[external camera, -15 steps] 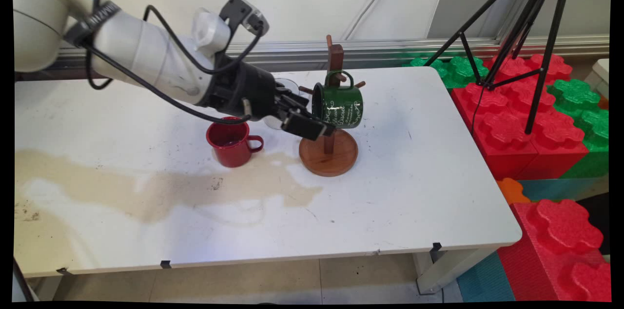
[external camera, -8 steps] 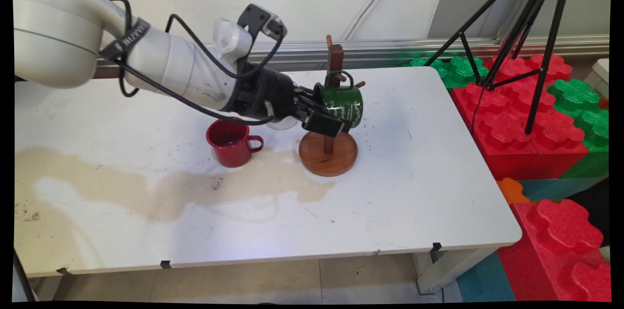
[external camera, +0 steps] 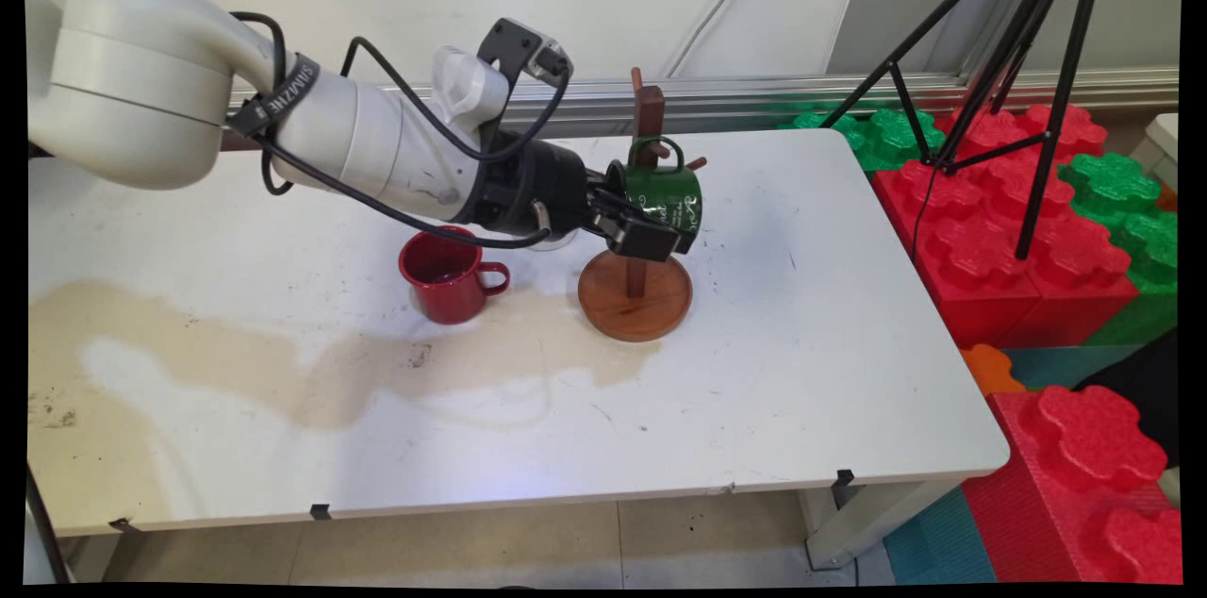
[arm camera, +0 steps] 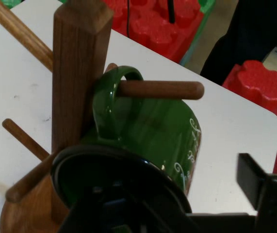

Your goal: Pick up the green mug from the rack, then place the picked object on the table

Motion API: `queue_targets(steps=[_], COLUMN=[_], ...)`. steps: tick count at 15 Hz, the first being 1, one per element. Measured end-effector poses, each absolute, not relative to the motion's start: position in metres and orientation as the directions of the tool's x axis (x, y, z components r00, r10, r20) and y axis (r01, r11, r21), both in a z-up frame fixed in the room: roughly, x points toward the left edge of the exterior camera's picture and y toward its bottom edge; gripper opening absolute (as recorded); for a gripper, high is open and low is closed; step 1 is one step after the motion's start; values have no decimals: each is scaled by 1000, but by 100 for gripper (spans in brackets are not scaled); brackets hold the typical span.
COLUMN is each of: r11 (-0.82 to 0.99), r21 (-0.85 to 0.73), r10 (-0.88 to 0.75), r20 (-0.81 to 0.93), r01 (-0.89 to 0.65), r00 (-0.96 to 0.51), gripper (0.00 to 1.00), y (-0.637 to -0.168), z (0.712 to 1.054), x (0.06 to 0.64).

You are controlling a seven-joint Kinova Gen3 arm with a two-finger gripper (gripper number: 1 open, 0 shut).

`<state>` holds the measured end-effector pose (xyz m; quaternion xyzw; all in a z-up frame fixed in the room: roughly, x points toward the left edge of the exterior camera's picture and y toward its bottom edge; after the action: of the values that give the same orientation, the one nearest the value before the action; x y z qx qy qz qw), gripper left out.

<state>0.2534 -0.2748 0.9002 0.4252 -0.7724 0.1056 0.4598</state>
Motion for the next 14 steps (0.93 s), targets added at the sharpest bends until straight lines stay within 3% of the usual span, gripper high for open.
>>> queue_targets(steps=[14], r11=[612], r21=[225], r10=[-553], r20=[807], r01=[-758], r00=[-207], gripper=[0], y=[-263], z=[901], x=[268])
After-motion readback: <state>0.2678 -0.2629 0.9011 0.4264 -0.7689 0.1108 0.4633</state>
